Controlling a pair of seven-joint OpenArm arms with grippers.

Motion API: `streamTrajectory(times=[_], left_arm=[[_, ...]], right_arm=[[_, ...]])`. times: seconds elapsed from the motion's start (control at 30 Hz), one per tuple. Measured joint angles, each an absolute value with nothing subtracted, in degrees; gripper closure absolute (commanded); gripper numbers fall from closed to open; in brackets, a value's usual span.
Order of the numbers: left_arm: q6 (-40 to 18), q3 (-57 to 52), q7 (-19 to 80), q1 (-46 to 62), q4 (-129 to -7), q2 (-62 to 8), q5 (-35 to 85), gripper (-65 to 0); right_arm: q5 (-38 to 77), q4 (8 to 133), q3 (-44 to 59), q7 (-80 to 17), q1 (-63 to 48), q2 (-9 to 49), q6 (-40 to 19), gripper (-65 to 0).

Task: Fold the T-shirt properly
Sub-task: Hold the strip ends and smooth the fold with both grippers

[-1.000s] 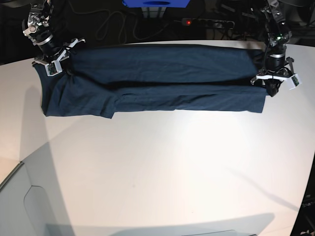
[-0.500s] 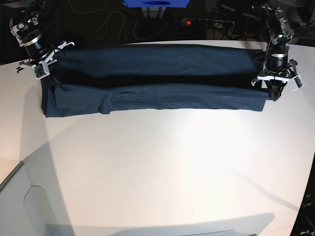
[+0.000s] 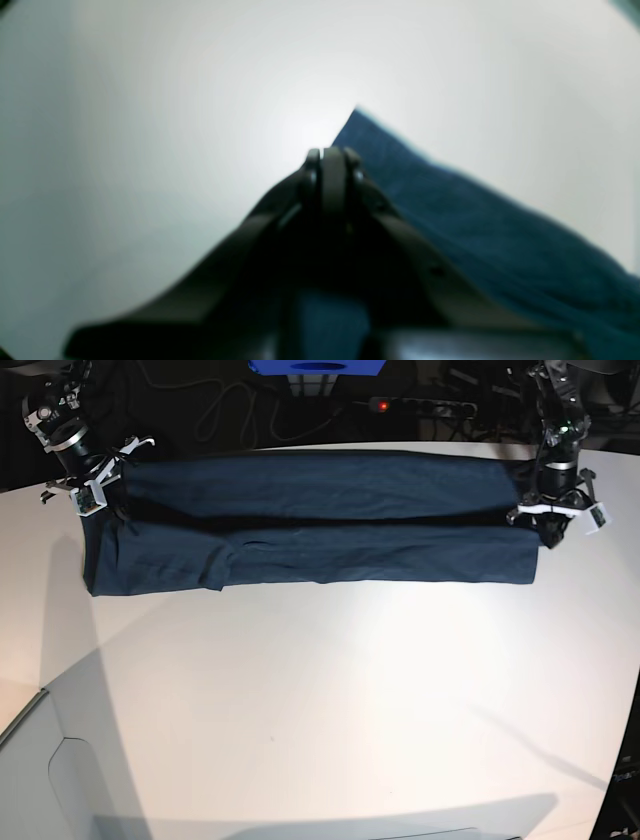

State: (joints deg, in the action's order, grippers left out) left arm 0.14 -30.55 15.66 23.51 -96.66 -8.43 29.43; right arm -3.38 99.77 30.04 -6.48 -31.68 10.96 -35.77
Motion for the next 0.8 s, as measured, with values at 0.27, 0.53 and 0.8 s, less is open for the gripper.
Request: streamTrajectory(times=[0.27, 0.53, 0.8], left_arm=[[-0.01, -30.55, 15.40, 23.35, -94.59, -8.58, 29.43, 0.0], [0.03, -30.55, 15.38, 23.22, -94.70, -8.54, 29.45, -10.6], [0.05, -30.87, 15.42, 25.87, -100.57, -6.20, 29.58, -21.7]], right_arm=[[-3.40, 98.32, 30.02, -6.48, -31.70, 11.11, -35.77, -0.5], [-3.42, 98.28, 29.71, -8.88, -31.68, 11.20, -35.86, -24.4], [-3.22, 104.33, 31.55, -8.67, -32.32, 11.22, -35.94, -34.7]])
